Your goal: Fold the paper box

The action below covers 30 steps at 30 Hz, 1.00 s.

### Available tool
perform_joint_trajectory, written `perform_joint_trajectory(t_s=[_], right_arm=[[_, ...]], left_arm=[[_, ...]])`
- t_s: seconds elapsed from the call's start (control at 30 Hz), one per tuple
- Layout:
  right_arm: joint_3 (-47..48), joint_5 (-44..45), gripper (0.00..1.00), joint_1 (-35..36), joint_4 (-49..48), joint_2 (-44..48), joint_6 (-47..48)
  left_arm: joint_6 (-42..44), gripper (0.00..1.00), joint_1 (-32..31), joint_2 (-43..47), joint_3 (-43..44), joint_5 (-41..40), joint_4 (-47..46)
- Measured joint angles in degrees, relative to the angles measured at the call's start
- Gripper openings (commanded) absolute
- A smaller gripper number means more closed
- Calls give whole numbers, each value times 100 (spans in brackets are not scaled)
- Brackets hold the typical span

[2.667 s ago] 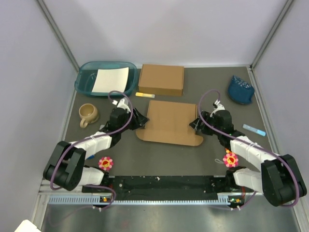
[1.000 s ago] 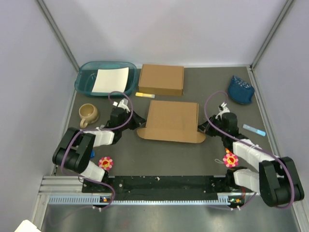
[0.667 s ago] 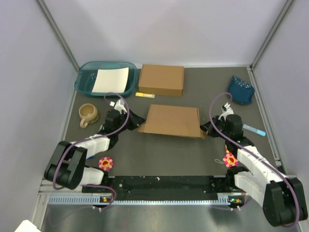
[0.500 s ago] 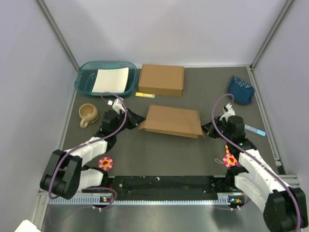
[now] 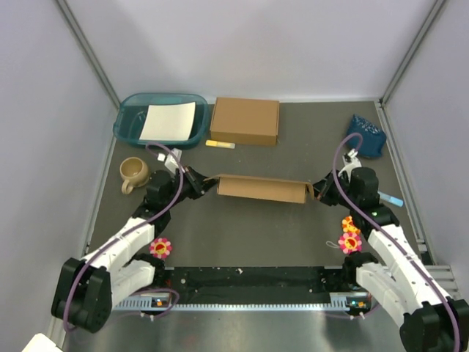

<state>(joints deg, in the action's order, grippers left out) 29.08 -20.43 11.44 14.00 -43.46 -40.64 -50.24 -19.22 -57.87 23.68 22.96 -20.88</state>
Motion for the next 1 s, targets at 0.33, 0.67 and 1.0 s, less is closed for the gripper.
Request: perform_joint_trajectory(t_s=[0.33, 0.67, 1.0], right_arm=[[326, 24, 0, 0, 232, -361, -48], [750, 120, 4, 0, 225, -1222, -46], [785, 291, 33, -15, 208, -1471, 59]], left_arm=[[39, 13, -2, 197, -85, -9, 385], [87, 15, -2, -66, 59, -96, 636], [205, 26, -2, -339, 341, -293, 846]])
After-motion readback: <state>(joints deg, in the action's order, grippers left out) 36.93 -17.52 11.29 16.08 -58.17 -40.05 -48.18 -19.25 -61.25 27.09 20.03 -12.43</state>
